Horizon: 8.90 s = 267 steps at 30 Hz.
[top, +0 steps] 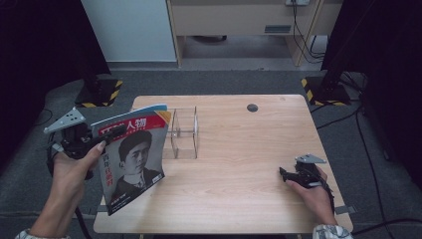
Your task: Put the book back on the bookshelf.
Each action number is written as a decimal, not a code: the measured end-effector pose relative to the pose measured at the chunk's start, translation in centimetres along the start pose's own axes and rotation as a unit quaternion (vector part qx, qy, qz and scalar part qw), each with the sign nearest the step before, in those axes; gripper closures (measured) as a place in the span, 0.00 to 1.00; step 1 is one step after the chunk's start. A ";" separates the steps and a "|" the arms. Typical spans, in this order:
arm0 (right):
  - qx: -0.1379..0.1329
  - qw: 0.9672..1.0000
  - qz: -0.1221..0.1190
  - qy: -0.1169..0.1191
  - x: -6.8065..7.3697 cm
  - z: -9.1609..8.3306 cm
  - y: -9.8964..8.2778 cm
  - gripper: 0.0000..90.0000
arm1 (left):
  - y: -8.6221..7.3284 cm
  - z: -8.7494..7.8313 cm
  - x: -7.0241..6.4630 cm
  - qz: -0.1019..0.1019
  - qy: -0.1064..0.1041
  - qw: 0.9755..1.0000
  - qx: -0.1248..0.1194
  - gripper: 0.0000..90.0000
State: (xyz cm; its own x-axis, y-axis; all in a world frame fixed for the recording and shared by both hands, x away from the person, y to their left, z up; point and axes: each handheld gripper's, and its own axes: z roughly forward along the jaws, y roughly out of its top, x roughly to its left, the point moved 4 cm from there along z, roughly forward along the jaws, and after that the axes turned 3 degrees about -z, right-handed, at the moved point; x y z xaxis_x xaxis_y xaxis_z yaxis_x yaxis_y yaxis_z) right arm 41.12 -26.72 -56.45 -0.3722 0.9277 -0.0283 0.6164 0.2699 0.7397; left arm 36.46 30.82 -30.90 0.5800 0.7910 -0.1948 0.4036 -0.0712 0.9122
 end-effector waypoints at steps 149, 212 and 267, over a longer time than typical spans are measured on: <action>0.000 1.000 -0.002 0.004 0.1 -0.1 -0.1 0.26 | -0.6 5.5 8.0 0.006 0.118 0.979 -0.167 0.96; 0.000 1.000 -0.008 0.007 0.2 -0.3 -0.2 0.26 | -4.3 5.4 9.1 -0.020 0.137 0.973 -0.183 0.94; 0.000 1.000 -0.010 0.008 0.2 -0.3 -0.2 0.26 | -6.7 5.0 8.5 -0.019 0.166 0.974 -0.153 0.07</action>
State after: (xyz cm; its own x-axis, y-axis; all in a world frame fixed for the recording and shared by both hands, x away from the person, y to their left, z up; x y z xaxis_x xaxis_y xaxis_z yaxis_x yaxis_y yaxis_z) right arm 40.69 -26.65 -56.45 -0.3958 0.9178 -0.0317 0.6085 0.2879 0.7394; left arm 42.19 34.99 -40.43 0.2883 0.9459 -0.1490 0.1599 0.1058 0.9814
